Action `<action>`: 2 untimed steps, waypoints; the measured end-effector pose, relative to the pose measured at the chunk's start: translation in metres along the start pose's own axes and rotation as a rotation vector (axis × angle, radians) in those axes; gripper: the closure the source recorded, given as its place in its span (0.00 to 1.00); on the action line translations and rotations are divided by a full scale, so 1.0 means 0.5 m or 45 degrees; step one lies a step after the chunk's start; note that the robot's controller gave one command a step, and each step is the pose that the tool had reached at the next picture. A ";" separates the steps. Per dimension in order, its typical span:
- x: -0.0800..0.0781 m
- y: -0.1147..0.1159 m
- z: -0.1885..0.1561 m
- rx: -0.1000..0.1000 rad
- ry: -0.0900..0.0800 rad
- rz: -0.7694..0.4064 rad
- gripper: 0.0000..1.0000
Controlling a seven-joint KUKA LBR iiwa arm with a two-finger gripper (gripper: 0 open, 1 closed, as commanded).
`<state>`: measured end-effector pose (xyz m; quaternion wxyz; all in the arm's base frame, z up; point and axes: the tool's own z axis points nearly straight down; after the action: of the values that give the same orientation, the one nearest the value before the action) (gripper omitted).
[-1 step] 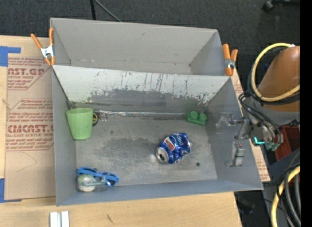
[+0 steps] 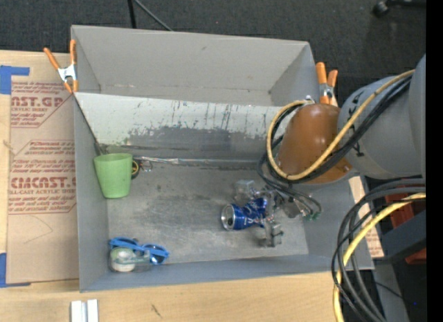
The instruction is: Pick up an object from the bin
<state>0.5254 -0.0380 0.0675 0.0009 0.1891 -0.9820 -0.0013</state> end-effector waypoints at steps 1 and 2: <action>-0.038 0.040 -0.068 0.003 -0.008 0.049 0.00; -0.019 0.058 -0.064 0.002 -0.002 0.120 0.00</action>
Offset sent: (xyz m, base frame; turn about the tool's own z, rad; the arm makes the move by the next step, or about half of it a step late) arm 0.0091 0.0227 0.0325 0.0407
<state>0.5237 -0.0078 0.0993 0.0001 0.1425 -0.9898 -0.0008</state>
